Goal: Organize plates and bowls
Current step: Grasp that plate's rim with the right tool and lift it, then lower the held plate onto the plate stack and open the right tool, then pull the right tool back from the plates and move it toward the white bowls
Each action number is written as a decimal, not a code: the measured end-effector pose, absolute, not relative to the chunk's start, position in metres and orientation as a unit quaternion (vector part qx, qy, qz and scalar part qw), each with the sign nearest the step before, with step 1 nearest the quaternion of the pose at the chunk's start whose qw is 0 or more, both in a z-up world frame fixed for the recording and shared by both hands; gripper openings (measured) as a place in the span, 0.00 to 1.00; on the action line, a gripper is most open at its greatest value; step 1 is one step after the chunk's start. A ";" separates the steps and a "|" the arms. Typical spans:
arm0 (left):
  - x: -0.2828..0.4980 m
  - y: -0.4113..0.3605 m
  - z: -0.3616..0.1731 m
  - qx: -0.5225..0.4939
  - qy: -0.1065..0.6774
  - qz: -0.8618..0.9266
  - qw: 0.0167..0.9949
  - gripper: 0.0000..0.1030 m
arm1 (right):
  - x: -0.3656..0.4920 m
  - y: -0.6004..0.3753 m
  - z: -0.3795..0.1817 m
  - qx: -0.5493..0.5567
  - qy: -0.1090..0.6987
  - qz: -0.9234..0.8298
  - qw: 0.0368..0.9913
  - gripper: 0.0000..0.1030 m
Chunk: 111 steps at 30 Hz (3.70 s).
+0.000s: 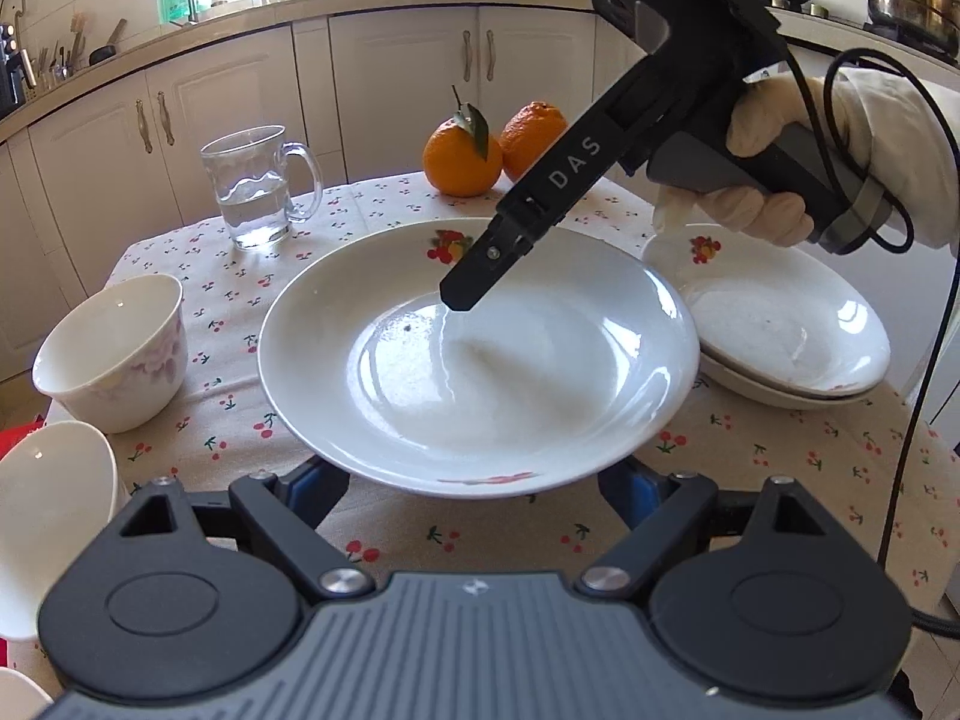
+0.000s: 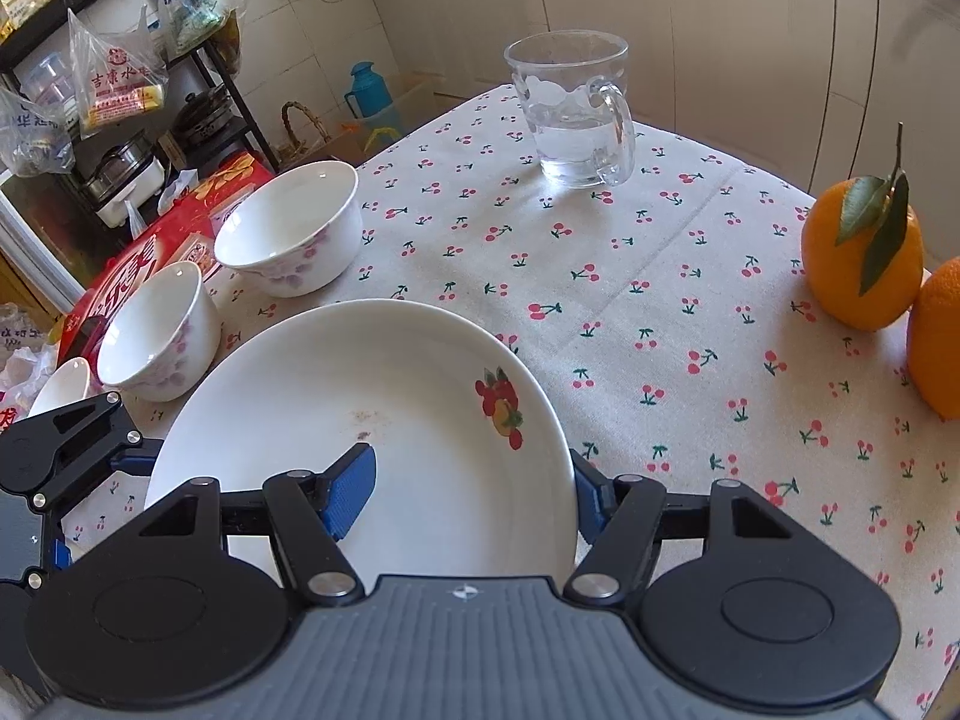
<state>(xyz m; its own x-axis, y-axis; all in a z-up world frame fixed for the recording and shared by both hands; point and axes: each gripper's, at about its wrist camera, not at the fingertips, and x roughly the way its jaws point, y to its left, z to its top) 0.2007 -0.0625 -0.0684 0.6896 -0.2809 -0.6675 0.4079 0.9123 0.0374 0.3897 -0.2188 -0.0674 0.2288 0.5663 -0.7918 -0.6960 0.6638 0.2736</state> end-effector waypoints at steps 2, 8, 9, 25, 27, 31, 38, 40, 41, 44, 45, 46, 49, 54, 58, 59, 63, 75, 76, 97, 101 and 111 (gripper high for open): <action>0.195 -0.066 -0.064 0.097 0.343 -0.194 0.914 0.87 | 0.382 -0.224 -0.064 -0.065 0.471 0.401 0.783 0.70; 0.179 -0.075 -0.053 0.108 0.337 -0.215 0.910 0.87 | 0.357 -0.243 -0.050 -0.052 0.463 0.391 0.794 0.70; 0.177 -0.077 -0.051 0.109 0.336 -0.219 0.910 0.87 | 0.353 -0.247 -0.048 -0.050 0.462 0.389 0.795 0.70; 0.164 -0.123 -0.046 0.134 0.333 -0.309 0.881 0.87 | 0.293 -0.322 -0.034 -0.012 0.454 0.321 0.831 0.70; 0.165 -0.130 -0.047 0.135 0.334 -0.320 0.876 0.87 | 0.287 -0.332 -0.036 -0.006 0.456 0.310 0.834 0.70; 0.168 -0.145 -0.051 0.143 0.337 -0.339 0.867 0.87 | 0.281 -0.352 -0.041 0.005 0.460 0.290 0.839 0.70; 0.171 -0.163 -0.056 0.152 0.342 -0.359 0.855 0.87 | 0.274 -0.380 -0.050 0.026 0.465 0.265 0.844 0.70; 0.173 -0.167 -0.058 0.155 0.344 -0.361 0.853 0.87 | 0.274 -0.386 -0.053 0.031 0.467 0.261 0.844 0.70; 0.174 -0.168 -0.058 0.156 0.344 -0.362 0.852 0.87 | 0.273 -0.388 -0.054 0.032 0.468 0.260 0.844 0.70; 0.177 -0.171 -0.059 0.161 0.342 -0.365 0.851 0.87 | 0.273 -0.395 -0.058 0.037 0.469 0.254 0.845 0.70; 0.176 -0.172 -0.059 0.161 0.341 -0.366 0.851 0.87 | 0.273 -0.397 -0.058 0.039 0.469 0.253 0.845 0.70; 0.176 -0.173 -0.059 0.163 0.341 -0.367 0.850 0.87 | 0.273 -0.400 -0.059 0.041 0.469 0.251 0.846 0.70; 0.180 -0.175 -0.060 0.168 0.339 -0.368 0.850 0.87 | 0.272 -0.407 -0.060 0.045 0.468 0.247 0.847 0.70; 0.190 -0.178 -0.063 0.170 0.343 -0.364 0.849 0.87 | 0.269 -0.414 -0.062 0.048 0.470 0.239 0.848 0.70; 0.195 -0.181 -0.067 0.180 0.341 -0.363 0.848 0.87 | 0.266 -0.420 -0.063 0.051 0.472 0.233 0.849 0.70; 0.196 -0.181 -0.067 0.182 0.341 -0.364 0.847 0.87 | 0.265 -0.421 -0.063 0.054 0.471 0.233 0.849 0.70; 0.200 -0.181 -0.069 0.180 0.345 -0.370 0.844 0.87 | 0.261 -0.424 -0.060 0.053 0.468 0.230 0.851 0.70; 0.198 -0.179 -0.069 0.174 0.337 -0.377 0.845 0.88 | 0.251 -0.424 -0.049 0.031 0.471 0.212 0.856 0.69; 0.198 -0.180 -0.069 0.174 0.336 -0.377 0.845 0.88 | 0.250 -0.423 -0.049 0.029 0.472 0.211 0.856 0.69; 0.194 -0.178 -0.065 0.175 0.324 -0.376 0.850 0.88 | 0.248 -0.404 -0.048 -0.026 0.488 0.169 0.856 0.73; 0.190 -0.175 -0.064 0.178 0.319 -0.376 0.851 0.89 | 0.247 -0.401 -0.049 -0.037 0.490 0.160 0.856 0.75; 0.178 -0.161 -0.054 0.168 0.310 -0.367 0.861 0.89 | 0.232 -0.384 -0.031 -0.056 0.459 0.169 0.870 0.99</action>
<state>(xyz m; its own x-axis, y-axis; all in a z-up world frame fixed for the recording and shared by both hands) 0.1779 -0.1609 -0.0537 0.5386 -0.5283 -0.6564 0.7365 0.6736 0.0621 0.2317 -0.3837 -0.0309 0.5209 0.2429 -0.8183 -0.3461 0.9364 0.0576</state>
